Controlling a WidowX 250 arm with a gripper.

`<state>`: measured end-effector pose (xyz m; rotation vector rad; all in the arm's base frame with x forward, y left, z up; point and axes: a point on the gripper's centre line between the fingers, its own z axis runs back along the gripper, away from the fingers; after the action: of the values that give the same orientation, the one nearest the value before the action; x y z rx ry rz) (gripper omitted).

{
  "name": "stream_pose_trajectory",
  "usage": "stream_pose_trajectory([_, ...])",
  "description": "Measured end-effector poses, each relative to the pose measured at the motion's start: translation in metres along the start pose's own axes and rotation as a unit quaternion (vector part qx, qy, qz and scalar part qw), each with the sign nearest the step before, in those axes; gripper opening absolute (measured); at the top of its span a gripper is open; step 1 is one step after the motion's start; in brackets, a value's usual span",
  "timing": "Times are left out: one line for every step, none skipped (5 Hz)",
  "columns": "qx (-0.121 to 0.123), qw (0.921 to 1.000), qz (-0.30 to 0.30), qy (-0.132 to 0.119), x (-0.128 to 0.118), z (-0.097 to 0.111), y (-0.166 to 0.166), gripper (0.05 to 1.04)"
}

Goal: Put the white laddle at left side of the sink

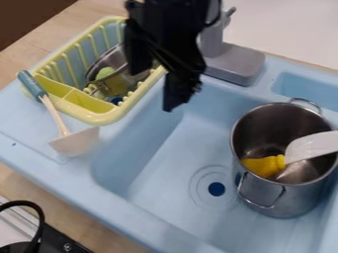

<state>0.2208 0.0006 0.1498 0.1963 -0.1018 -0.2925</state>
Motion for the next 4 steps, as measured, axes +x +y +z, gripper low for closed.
stream_pose_trajectory([-0.023,0.9980,0.058,-0.004,-0.015,0.005,0.012,0.997])
stream_pose_trajectory([-0.033,0.9924,0.118,-0.012,-0.031,0.009,0.021,0.997])
stream_pose_trajectory([-0.011,0.9847,0.174,-0.002,-0.045,0.010,0.033,0.997])
stream_pose_trajectory([0.034,0.9606,0.274,0.033,-0.068,0.013,0.054,0.997])
